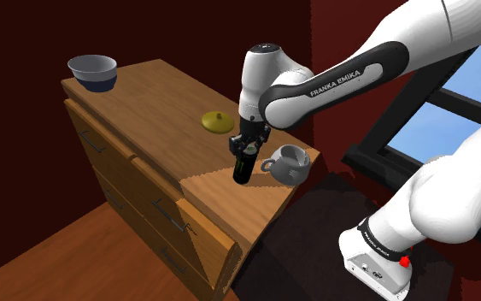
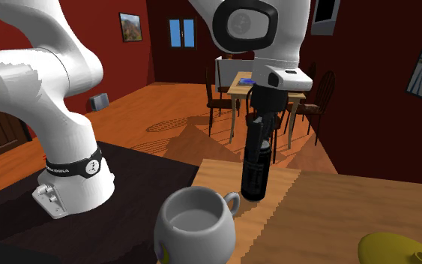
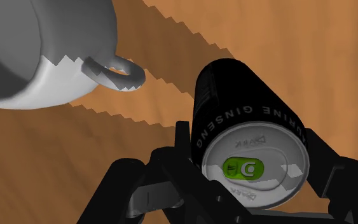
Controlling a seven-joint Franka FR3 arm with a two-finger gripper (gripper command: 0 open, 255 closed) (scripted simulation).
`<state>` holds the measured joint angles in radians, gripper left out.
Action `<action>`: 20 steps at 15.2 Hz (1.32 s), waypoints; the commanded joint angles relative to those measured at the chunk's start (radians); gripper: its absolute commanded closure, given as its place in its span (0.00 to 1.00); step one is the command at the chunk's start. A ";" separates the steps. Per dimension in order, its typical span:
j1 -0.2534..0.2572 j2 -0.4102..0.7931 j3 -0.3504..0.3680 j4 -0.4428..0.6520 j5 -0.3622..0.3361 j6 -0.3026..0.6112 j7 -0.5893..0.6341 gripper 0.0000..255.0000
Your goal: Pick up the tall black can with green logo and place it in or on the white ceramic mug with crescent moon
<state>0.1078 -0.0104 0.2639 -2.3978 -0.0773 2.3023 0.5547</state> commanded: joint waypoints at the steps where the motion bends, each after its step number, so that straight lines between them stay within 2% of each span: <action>1: 0.000 0.001 0.000 -0.001 0.000 0.000 0.000 1.00; 7: 0.000 0.001 0.000 -0.001 0.000 0.000 0.000 1.00; 20: 0.003 -0.113 -0.004 0.070 0.044 -0.179 -0.040 1.00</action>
<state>0.1092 -0.1151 0.2593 -2.3347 -0.0367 2.1373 0.5153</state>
